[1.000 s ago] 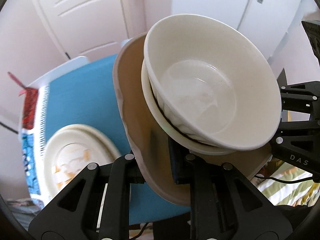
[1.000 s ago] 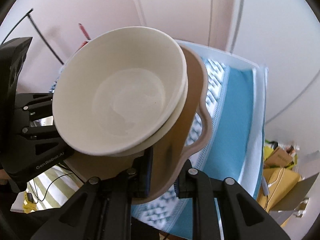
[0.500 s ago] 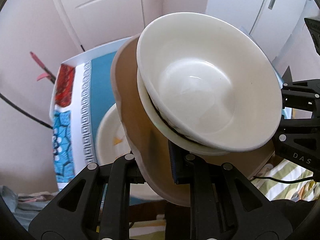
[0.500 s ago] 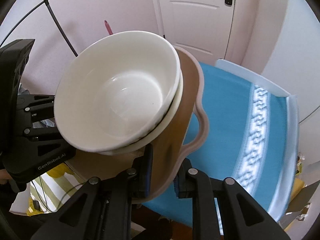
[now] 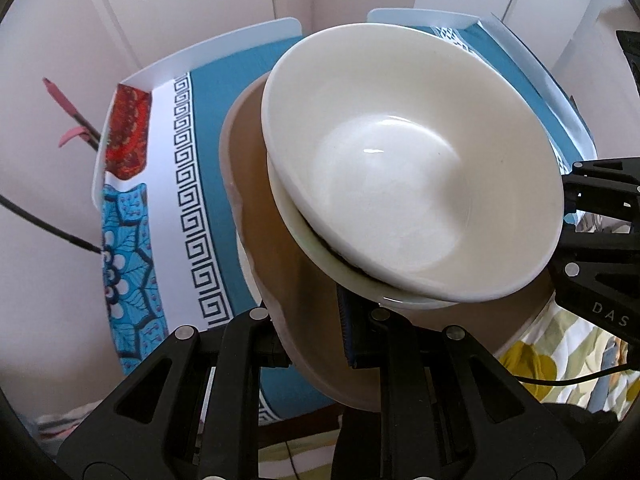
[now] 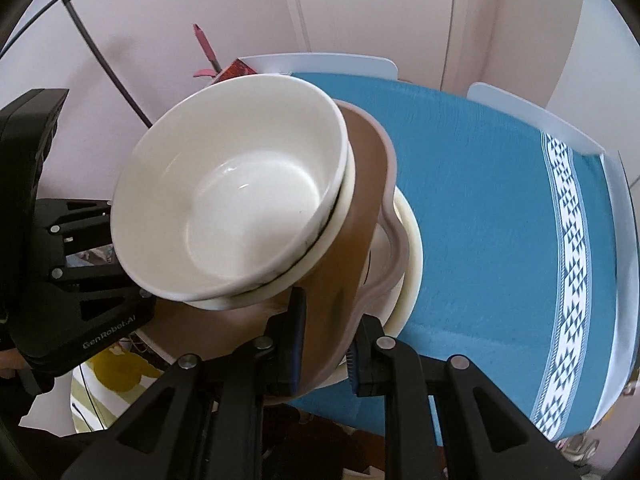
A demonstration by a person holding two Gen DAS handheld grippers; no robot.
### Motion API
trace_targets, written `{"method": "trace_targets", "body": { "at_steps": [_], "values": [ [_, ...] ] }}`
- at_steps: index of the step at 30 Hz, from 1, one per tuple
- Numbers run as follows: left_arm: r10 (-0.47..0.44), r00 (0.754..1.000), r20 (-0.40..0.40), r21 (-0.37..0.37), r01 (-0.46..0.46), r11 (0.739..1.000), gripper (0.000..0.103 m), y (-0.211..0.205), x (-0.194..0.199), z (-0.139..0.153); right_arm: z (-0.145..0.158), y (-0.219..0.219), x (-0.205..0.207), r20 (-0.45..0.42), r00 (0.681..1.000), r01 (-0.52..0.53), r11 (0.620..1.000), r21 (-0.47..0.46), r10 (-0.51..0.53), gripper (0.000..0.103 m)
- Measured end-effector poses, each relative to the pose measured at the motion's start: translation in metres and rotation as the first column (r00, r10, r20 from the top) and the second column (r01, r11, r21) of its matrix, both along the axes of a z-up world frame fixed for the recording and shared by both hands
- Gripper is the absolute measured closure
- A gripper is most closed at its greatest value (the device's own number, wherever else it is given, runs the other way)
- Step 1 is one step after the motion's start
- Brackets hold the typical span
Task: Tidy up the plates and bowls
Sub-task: 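Carry the basin with nested bowls over the plate stack and lower it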
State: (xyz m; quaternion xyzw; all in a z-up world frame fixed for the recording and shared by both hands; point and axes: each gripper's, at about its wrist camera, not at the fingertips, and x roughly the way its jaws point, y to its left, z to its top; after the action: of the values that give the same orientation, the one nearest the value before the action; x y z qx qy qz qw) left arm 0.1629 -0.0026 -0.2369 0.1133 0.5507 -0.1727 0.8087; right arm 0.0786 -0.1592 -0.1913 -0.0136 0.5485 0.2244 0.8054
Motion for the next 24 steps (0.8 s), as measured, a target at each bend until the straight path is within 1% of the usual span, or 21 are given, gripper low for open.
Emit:
{"method": "trace_targets", "body": {
  "at_steps": [11, 14, 18, 19, 24],
  "values": [
    [-0.016, 1.0, 0.0, -0.023, 0.016, 1.0, 0.089, -0.007, 0.009, -0.018, -0.022, -0.01, 0.011, -0.01, 0.999, 0.051, 0.999, -0.003, -0.051, 0.087],
    [-0.01, 1.0, -0.002, -0.031, 0.01, 0.999, 0.089, -0.005, 0.011, -0.019, -0.02, -0.011, 0.009, -0.006, 0.998, 0.058, 0.998, 0.009, -0.058, 0.087],
    [0.0, 1.0, -0.002, -0.032, 0.0, 1.0, 0.088, -0.004, 0.01, -0.02, -0.02, -0.009, 0.009, -0.008, 0.999, 0.046, 0.999, -0.001, -0.046, 0.087],
    [0.003, 1.0, -0.006, -0.03, -0.003, 1.0, 0.088, -0.004, 0.011, -0.021, -0.02, -0.009, 0.01, -0.01, 0.999, 0.045, 0.999, -0.003, -0.045, 0.087],
    [0.014, 0.997, -0.077, -0.034, -0.017, 0.999, 0.088, -0.003, 0.019, -0.023, -0.02, -0.011, 0.015, -0.044, 0.997, 0.059, 0.998, 0.009, -0.059, 0.087]
  ]
}}
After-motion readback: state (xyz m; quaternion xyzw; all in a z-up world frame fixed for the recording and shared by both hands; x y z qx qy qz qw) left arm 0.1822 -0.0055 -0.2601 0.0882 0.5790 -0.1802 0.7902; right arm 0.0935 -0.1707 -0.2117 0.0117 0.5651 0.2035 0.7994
